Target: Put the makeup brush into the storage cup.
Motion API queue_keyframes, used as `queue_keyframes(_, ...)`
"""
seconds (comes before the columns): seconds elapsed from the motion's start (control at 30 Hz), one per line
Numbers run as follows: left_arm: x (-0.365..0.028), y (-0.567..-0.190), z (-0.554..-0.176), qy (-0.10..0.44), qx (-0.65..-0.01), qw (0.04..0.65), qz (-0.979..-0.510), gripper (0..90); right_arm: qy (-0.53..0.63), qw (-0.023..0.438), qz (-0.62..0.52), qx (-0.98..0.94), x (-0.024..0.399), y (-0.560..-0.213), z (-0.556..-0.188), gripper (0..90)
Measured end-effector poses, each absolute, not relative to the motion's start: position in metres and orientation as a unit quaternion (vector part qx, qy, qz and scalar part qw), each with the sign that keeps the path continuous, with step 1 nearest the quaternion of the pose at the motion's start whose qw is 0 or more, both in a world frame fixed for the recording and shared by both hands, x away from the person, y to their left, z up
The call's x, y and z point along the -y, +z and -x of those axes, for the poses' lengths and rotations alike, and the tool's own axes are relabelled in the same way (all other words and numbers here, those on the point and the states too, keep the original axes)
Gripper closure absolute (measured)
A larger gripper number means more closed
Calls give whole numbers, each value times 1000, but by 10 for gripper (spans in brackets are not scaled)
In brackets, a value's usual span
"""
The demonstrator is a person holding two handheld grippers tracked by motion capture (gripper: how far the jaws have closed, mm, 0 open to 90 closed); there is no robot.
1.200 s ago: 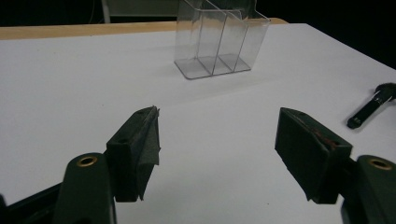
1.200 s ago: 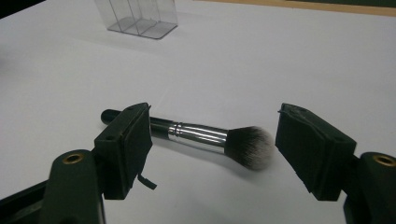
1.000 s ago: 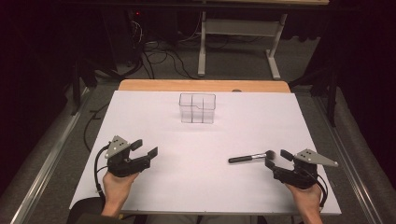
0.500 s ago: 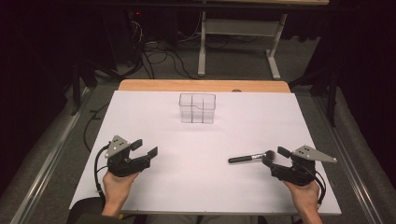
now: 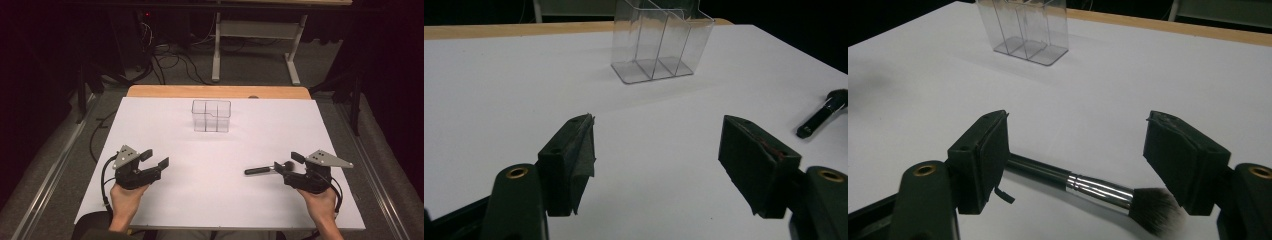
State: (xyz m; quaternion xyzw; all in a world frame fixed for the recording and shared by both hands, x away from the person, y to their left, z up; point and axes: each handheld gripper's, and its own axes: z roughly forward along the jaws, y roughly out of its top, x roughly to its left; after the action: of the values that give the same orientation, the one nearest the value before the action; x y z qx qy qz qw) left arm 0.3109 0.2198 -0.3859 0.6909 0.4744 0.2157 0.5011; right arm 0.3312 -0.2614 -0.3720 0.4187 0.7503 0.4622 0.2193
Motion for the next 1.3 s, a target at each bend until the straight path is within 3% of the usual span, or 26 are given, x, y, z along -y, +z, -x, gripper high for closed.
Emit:
queue_keyframes(0.7,-220,-386,-311,214,-474,502,-691,306,469,213,-397,-760,224,-364,-350,283)
queue_keyframes(1.3,-220,-386,-311,212,-477,502,-690,304,479,208,-414,-746,216,-356,-370,284)
